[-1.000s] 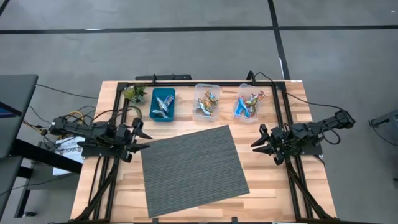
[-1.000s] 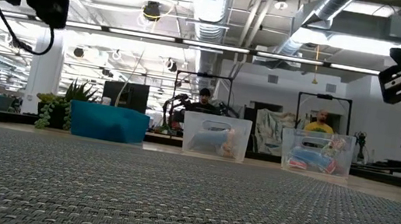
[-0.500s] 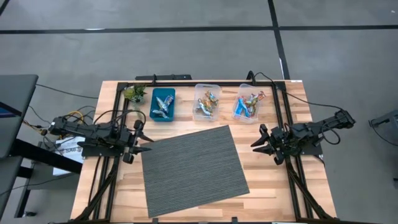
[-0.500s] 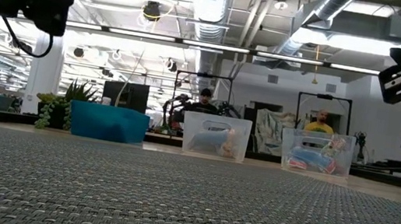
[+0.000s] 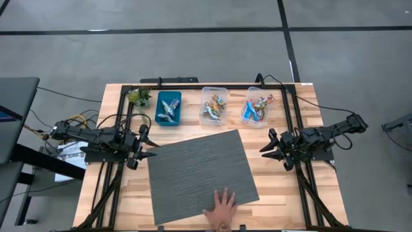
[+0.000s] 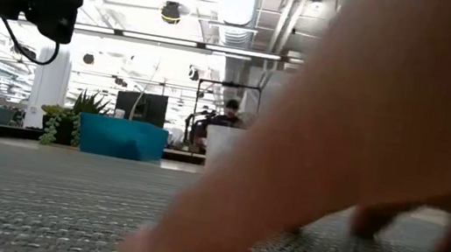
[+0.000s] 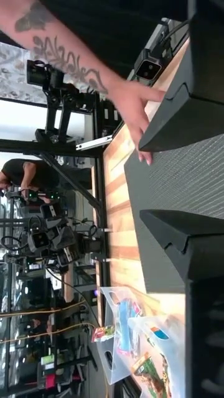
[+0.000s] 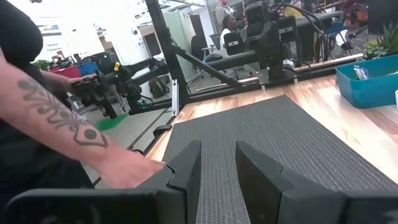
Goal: Pick and place Granola Bars by type
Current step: Return to Home Position
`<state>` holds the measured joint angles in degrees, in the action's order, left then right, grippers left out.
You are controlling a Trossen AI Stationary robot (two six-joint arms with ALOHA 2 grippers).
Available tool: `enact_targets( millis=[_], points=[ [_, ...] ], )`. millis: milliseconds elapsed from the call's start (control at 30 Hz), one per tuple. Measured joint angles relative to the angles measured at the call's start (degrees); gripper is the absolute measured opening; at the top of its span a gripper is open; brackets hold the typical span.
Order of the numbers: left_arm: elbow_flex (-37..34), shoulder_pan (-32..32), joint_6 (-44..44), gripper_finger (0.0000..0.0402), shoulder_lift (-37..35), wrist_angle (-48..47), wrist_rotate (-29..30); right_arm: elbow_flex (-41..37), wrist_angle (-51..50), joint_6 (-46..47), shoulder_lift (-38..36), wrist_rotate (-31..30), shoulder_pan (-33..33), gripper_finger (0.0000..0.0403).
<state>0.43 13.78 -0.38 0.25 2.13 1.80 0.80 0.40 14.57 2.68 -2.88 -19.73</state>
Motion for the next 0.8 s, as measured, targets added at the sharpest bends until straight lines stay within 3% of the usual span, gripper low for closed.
enact_targets(
  millis=[800],
  points=[
    [-0.1, 0.0, -0.9, 0.0155, 0.0, -0.1, 0.0, 0.0, 0.0, 0.0, 0.0, 0.0, 0.0, 0.0092]
  ],
)
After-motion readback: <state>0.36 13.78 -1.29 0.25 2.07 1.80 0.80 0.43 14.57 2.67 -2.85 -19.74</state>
